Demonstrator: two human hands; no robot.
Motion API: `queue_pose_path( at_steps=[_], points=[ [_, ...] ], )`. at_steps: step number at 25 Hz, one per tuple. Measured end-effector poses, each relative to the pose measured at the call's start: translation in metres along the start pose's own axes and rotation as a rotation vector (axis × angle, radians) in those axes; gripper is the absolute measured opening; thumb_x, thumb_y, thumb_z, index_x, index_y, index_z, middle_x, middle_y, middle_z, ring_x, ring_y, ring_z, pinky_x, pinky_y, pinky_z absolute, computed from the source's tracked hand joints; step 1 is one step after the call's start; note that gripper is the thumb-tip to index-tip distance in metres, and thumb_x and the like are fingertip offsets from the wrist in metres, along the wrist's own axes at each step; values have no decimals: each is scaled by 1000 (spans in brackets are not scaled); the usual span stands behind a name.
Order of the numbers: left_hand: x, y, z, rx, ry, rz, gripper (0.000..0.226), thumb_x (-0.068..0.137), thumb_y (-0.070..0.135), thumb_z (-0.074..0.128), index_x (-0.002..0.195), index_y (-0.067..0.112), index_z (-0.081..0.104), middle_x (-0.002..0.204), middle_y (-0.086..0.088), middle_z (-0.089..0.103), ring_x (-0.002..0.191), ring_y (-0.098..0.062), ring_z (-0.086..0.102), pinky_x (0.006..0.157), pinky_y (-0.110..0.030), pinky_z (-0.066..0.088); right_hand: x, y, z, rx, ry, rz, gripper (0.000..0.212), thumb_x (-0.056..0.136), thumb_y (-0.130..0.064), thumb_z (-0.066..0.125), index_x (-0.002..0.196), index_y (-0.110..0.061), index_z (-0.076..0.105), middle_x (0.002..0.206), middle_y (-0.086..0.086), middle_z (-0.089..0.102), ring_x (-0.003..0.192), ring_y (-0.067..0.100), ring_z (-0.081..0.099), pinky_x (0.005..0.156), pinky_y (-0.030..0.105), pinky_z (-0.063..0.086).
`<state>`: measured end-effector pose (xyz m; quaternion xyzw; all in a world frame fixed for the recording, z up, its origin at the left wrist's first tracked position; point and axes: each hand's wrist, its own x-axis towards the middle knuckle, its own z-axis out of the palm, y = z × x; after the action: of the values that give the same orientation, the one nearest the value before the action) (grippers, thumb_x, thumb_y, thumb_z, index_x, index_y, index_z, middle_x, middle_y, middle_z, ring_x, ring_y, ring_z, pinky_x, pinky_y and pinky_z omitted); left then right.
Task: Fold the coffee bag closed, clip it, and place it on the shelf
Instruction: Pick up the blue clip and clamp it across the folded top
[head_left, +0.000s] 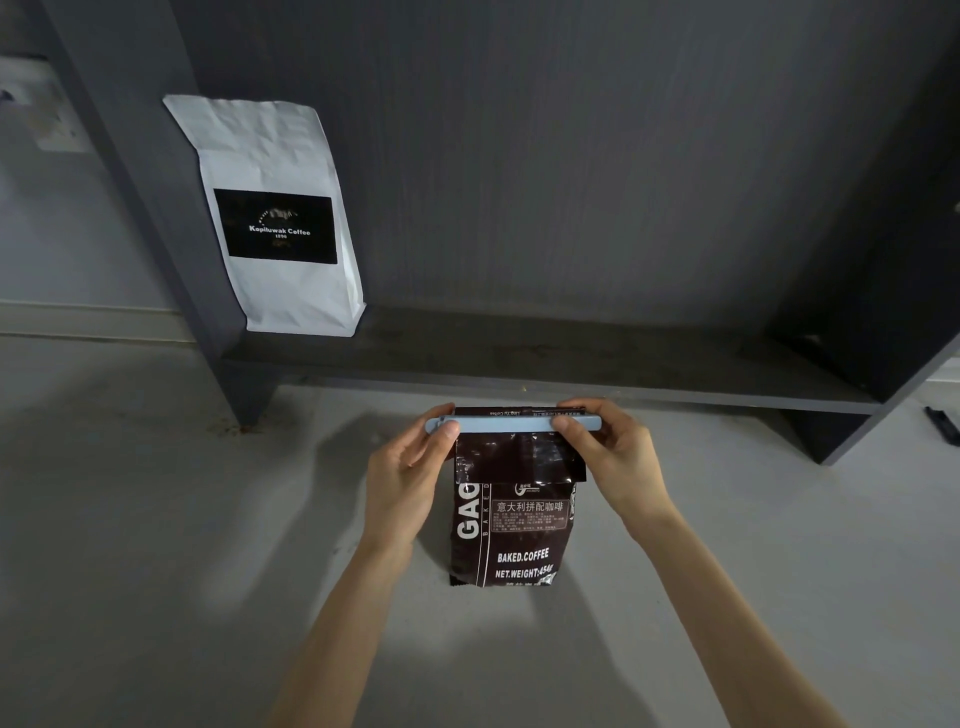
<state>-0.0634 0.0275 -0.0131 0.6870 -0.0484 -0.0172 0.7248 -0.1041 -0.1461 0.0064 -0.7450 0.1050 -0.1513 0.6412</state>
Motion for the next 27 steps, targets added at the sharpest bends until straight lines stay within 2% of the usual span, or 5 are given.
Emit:
queue_pose_path(
  at_steps=[7, 13, 18, 24, 27],
  points=[
    [3, -2, 0, -99, 20, -12, 14, 80, 16, 62, 87, 25, 69, 64, 26, 70, 72, 11, 61, 72, 0, 44, -1, 1, -1, 32, -22, 7, 8, 81, -13, 60, 84, -20, 59, 71, 0, 64, 55, 0, 64, 48, 13, 52],
    [6, 2, -8, -42, -79, -12, 20, 81, 21, 60, 91, 39, 63, 99, 20, 64, 95, 17, 54, 83, -1, 42, 0, 0, 0, 26, -40, -4, 11, 81, -13, 60, 82, -25, 58, 74, 0, 64, 58, 0, 64, 48, 12, 51],
    [6, -1, -5, -64, -54, -20, 20, 80, 19, 61, 81, 38, 67, 70, 27, 70, 80, 10, 61, 77, -1, 44, -3, 0, -2, 38, -45, -6, 12, 81, -12, 59, 82, -24, 58, 74, 0, 64, 59, 1, 65, 49, 13, 53],
    [5, 1, 0, -116, -1, -40, 19, 79, 16, 62, 82, 33, 67, 83, 18, 69, 87, 4, 60, 77, -4, 43, -3, 4, 2, 52, -4, -11, 9, 81, -12, 60, 86, -20, 58, 71, 0, 63, 56, -1, 64, 44, 12, 48],
    [9, 0, 1, -68, 16, -43, 21, 79, 18, 63, 78, 38, 67, 67, 28, 69, 81, 10, 59, 77, -6, 42, -4, 6, 3, 38, 15, -17, 11, 80, -15, 61, 84, -25, 57, 73, -1, 64, 60, 0, 65, 47, 13, 51]
  ],
)
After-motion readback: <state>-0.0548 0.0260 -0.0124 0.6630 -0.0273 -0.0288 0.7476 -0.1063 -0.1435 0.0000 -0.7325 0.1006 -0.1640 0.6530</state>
